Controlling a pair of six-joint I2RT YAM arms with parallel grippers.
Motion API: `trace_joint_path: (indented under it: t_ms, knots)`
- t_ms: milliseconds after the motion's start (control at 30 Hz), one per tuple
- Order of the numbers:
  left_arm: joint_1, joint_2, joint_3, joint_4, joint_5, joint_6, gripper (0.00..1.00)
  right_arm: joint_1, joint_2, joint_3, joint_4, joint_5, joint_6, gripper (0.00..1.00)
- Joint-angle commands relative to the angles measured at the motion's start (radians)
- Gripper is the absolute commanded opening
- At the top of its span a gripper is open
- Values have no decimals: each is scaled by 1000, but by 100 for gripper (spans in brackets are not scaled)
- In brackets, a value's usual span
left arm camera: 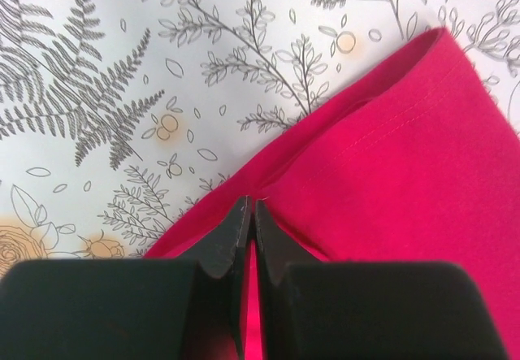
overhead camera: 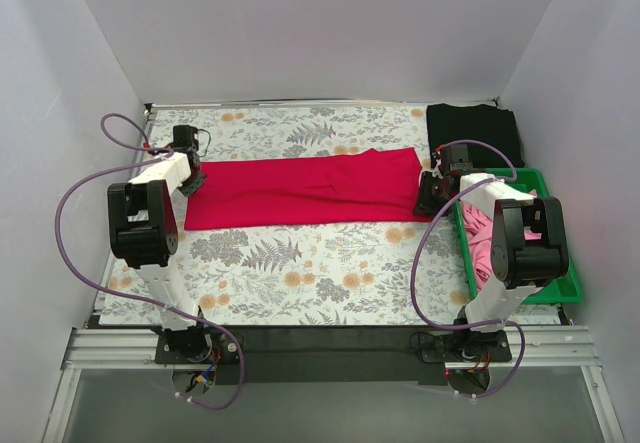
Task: Fold and stack the t-shirts
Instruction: Fold the tshirt
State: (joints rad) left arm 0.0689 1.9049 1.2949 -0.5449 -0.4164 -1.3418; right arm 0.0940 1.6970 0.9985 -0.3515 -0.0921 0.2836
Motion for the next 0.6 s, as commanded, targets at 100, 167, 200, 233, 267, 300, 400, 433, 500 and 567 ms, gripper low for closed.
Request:
trace_joint_path:
  t_ms: [100,167,200,233,267,300,400,433,500,567]
  knots:
    - [2,16,70,-29,-93,3,4,4,1,12,-49,25,-12,40]
    - [2,25,79,-30,-88,1,4,6,1,12,-49,25,-15,40]
    - [2,29,80,-32,-87,0,5,6,3,12,-49,25,-14,40]
    - [2,40,83,-33,-87,0,5,6,1,14,-49,25,-14,40]
    - [2,45,83,-35,-87,-2,5,4,1,15,-49,23,-14,40]
    - [2,49,83,-41,-88,-6,7,4,-2,17,-49,23,-17,40]
    - [2,54,81,-52,-97,-14,14,9,-17,32,-47,17,-37,41]
    - [2,52,81,-53,-101,-16,17,13,-25,38,-47,12,-41,41]
    - [3,51,92,-65,-108,-20,24,23,-43,66,-47,5,-53,41]
    - [2,43,106,-78,-108,-22,35,38,-54,94,-46,-6,-76,41]
